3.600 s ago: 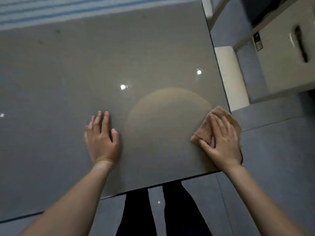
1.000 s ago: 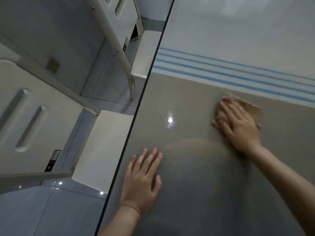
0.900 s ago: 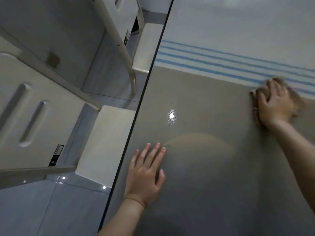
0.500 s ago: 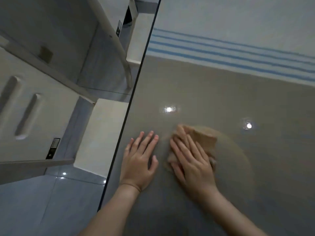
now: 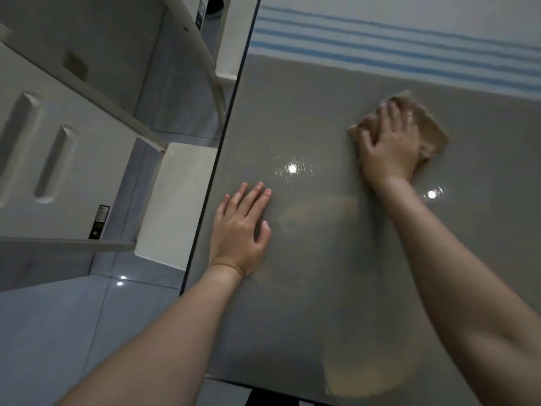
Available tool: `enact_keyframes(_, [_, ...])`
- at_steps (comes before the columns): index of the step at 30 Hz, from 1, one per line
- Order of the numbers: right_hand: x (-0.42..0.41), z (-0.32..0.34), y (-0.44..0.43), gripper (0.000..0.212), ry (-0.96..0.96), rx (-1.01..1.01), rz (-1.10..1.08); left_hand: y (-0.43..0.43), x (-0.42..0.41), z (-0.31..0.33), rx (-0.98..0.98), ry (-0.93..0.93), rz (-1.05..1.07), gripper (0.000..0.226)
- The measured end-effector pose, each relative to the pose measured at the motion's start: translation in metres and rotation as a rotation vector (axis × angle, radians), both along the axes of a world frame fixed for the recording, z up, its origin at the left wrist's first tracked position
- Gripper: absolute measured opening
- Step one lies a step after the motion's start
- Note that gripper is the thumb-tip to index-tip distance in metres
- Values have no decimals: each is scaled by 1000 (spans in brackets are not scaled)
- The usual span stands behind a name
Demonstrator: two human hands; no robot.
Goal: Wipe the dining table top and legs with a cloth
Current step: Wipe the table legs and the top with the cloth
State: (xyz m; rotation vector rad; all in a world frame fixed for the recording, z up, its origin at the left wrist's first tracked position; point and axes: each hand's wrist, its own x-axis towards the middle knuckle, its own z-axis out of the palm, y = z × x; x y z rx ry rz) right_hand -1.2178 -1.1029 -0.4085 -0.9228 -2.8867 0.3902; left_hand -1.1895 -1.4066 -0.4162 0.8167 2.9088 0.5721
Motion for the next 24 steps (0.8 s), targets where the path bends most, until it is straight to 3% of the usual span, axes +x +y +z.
enact_keyframes(2, [59, -1, -64, 66, 33, 18, 204, 0, 1, 1, 16, -15, 4, 57])
enact_keyframes(5, [207, 9, -144, 60, -43, -55, 717, 0, 0, 1, 5, -21, 12, 57])
enact_keyframes(7, [267, 11, -128, 57, -101, -30, 1035, -1, -2, 1, 13, -27, 17, 57])
enact_keyframes(8, [275, 8, -105, 56, -109, -11, 1093, -1, -1, 0, 21, -24, 20, 57])
enact_keyframes(10, [266, 3, -55, 56, -105, 4, 937, -1, 0, -2, 25, -10, 19, 57])
enact_keyframes(13, [206, 0, -1, 66, -8, -34, 423, 0, 0, -4, 11, -2, 29, 57])
enact_keyframes(15, [147, 1, 7, 80, 81, -62, 52, 0, 1, -3, 18, 4, 29, 56])
enact_keyframes(17, [95, 2, -13, 84, 71, -83, -152, 1, 0, -2, 32, -4, 24, 56])
enact_keyframes(19, [87, -1, -65, 80, 58, -68, -55, 2, 1, -2, 30, -6, 19, 56])
enact_keyframes(24, [253, 3, -210, 67, 9, -101, 754, 1, 1, -1, 31, -14, 15, 56])
